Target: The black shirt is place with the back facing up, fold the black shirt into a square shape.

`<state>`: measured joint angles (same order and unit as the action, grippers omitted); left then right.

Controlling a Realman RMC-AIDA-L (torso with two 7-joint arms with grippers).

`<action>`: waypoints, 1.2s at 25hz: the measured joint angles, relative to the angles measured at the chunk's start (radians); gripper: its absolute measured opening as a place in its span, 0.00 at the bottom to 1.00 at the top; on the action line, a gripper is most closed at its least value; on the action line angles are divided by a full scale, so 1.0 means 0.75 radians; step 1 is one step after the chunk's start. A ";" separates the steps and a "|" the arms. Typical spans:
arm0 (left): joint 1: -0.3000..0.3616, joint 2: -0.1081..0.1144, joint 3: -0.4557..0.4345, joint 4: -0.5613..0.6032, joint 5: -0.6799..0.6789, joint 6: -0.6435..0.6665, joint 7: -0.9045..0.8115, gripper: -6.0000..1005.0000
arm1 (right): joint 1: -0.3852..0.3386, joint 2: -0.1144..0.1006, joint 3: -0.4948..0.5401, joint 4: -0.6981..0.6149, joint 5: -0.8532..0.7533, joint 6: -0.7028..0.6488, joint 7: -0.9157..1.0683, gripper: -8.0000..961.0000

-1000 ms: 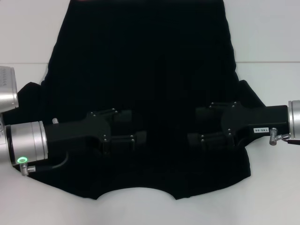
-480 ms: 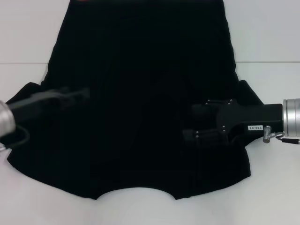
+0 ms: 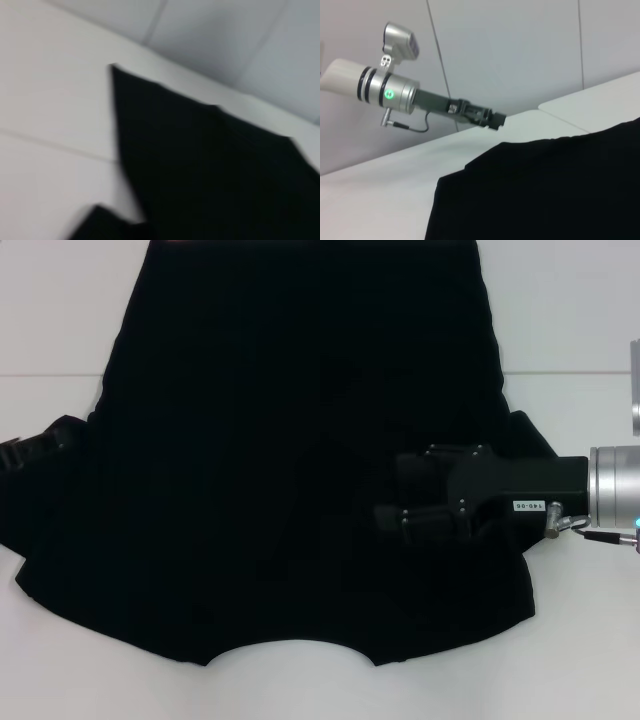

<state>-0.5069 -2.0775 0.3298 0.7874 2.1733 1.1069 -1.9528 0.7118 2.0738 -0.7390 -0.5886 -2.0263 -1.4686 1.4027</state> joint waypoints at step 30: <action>-0.043 -0.012 0.020 -0.103 0.279 -0.410 -0.089 0.86 | 0.011 0.010 0.002 0.010 0.031 0.064 0.011 0.94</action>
<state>-0.5393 -2.0863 0.3452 0.7103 2.3828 0.7994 -2.0194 0.7200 2.0815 -0.7378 -0.5813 -2.0031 -1.4206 1.4113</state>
